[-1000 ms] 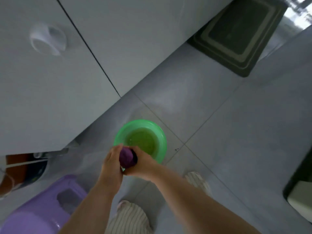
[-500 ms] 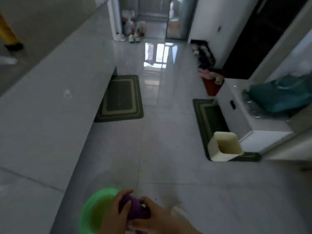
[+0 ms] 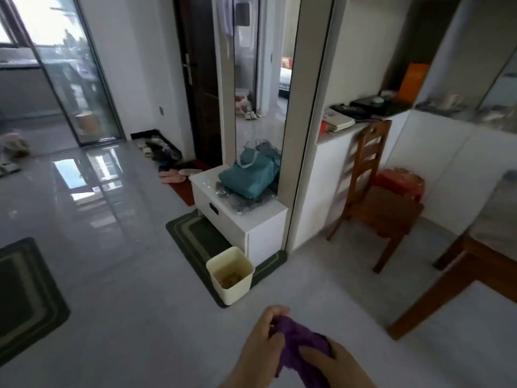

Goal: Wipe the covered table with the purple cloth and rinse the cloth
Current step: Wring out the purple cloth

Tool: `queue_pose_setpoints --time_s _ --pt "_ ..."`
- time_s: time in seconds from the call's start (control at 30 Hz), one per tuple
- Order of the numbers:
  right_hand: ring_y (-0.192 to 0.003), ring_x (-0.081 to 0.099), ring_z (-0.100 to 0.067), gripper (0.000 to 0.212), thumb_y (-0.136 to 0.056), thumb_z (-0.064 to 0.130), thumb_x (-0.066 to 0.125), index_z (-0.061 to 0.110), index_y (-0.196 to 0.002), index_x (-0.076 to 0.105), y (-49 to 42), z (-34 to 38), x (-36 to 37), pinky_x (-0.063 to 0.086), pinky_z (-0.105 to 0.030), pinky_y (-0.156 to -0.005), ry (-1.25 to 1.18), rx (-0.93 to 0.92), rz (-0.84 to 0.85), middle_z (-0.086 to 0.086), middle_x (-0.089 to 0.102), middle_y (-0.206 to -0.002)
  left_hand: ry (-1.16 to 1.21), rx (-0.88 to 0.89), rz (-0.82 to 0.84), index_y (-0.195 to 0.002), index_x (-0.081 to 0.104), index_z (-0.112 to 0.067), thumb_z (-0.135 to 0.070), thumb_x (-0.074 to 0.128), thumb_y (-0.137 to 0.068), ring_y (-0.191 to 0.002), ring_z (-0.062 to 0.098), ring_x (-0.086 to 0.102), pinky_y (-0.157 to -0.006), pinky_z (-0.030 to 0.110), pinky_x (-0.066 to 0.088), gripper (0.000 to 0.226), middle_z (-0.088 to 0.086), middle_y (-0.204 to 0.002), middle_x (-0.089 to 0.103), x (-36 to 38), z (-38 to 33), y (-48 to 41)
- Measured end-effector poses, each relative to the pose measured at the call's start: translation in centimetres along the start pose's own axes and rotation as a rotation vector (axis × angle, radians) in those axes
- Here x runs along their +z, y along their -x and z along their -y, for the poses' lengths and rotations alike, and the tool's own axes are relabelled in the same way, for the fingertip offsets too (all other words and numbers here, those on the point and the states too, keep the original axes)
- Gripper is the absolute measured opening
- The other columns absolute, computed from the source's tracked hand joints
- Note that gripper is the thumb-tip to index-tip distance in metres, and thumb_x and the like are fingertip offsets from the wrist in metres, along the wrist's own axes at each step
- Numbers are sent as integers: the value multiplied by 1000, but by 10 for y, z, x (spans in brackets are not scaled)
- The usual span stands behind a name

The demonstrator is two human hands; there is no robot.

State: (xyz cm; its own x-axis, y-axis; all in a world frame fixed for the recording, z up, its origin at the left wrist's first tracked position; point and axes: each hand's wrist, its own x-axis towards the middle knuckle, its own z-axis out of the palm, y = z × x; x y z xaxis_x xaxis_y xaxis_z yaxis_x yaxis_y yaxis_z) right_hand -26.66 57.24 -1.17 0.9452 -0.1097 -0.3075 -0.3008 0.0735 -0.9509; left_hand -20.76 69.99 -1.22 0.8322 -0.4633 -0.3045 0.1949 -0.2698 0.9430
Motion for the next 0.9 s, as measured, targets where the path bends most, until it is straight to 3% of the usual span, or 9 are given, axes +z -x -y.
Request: queue_pose_setpoints --time_s 0.13,0.2,0.33,0.43,0.5,0.63,0.73,0.83,0.9 --pt "-70 57 -29 11 -72 3 71 7 -81 66 -22 9 -79 44 -36 -65 -3 61 -235 -15 66 -68 9 48 -24 -111 50 -27 1 39 -85 -99 15 57 -78 24 50 40 4 -115 54 60 -41 -60" --pt "-67 47 -33 21 -83 -4 58 7 -65 63 -42 21 -105 36 -38 -62 24 21 -231 -23 56 -67 49 56 -26 -121 47 -22 -1 43 -87 -86 9 57 -66 19 50 40 3 -114 53 75 -60 -85" --pt "-70 59 -33 21 -87 -10 48 5 -91 63 -86 43 -133 51 -38 -63 -106 9 -220 -16 67 -76 83 85 -40 -121 46 -19 7 49 -84 -102 16 57 -71 13 51 45 8 -122 55 74 -79 -140" --pt "-77 66 -22 28 -90 -7 47 12 -105 62 -128 58 -143 58 -32 -73 -146 -8 -165 -7 71 -90 138 102 -48 -120 47 -17 9 55 -81 -110 21 56 -86 25 52 47 10 -122 56 61 -91 -182" --pt "-74 64 -21 22 -90 4 54 11 -110 60 -158 72 -146 54 -28 -66 -58 -6 -217 -9 69 -89 71 117 -80 -121 48 -17 2 61 -80 -107 19 57 -89 29 52 47 7 -119 58 45 -99 -210" --pt "-70 58 -15 7 -88 27 59 21 -90 59 -221 123 -146 44 -16 -55 176 -9 -317 -4 64 -81 -186 176 37 -119 45 -29 -8 69 -76 -87 3 58 -71 16 54 54 1 -112 56 -4 -121 -270" --pt "-74 61 -7 5 -88 29 59 31 -85 60 -269 178 -143 44 -8 -53 404 -96 -147 3 66 -83 -498 188 332 -120 40 -42 -34 77 -69 -95 -4 43 -76 7 40 64 -10 -115 43 -48 -158 -312" --pt "-78 60 -4 9 -89 28 58 37 -89 59 -317 240 -134 48 -11 -62 636 -136 104 12 62 -89 -462 218 449 -111 41 -51 -50 71 -69 -120 3 35 -104 27 32 52 -16 -128 37 -90 -201 -358" --pt "-81 59 -5 8 -91 25 56 32 -94 58 -347 280 -130 50 -12 -67 764 -224 137 11 60 -91 -440 283 465 -116 44 -43 -40 67 -78 -122 3 39 -106 28 31 44 -15 -129 44 -115 -226 -394"
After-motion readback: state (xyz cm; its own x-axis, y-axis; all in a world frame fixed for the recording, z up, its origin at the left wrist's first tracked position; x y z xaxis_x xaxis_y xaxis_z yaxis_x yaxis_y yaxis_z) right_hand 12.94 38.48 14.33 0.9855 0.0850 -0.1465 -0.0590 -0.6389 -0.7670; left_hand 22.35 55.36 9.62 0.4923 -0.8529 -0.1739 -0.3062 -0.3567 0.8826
